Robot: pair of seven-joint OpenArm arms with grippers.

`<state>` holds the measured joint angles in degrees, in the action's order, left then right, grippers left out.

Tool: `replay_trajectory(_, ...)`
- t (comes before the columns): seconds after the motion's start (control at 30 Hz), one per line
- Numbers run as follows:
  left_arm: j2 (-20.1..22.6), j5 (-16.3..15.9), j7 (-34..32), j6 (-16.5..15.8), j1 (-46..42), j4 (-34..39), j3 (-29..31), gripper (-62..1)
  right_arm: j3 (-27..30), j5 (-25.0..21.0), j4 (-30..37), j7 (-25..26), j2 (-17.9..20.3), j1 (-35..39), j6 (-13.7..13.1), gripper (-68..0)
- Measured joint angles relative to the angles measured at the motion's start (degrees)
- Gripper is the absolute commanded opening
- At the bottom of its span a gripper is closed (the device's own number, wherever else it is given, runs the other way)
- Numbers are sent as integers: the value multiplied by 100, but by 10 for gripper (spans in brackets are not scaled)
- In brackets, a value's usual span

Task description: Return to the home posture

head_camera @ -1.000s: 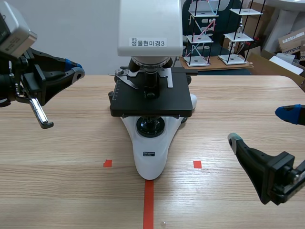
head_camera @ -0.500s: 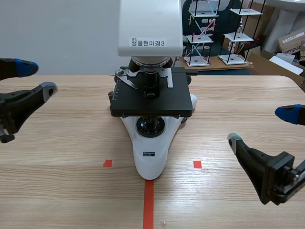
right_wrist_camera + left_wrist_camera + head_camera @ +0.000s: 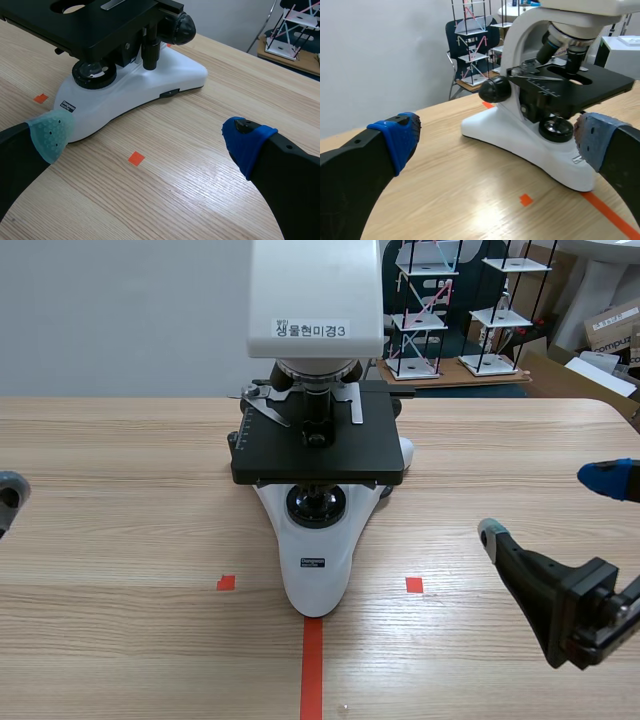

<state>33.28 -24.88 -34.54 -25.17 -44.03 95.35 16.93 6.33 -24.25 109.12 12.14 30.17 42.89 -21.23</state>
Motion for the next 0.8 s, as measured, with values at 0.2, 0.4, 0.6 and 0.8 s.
replay_trajectory(0.2, -490, 142, 17, 2, -479, 616, 0, 14, 0, 2, 0, 0, 0, 0, 0, -19)
replay_trajectory(0.4, -887, 557, 42, 4, -756, 922, -2, 14, 0, 2, 0, 0, 0, 0, 0, -19)
replay_trajectory(0.6, -903, 837, 98, 184, -752, 920, -2, 14, 0, 2, 0, 0, 0, 0, 0, -19)
replay_trajectory(0.8, -896, 1034, 214, 420, -739, 911, -2, 14, 0, 2, 0, 0, 0, 0, 0, -19)
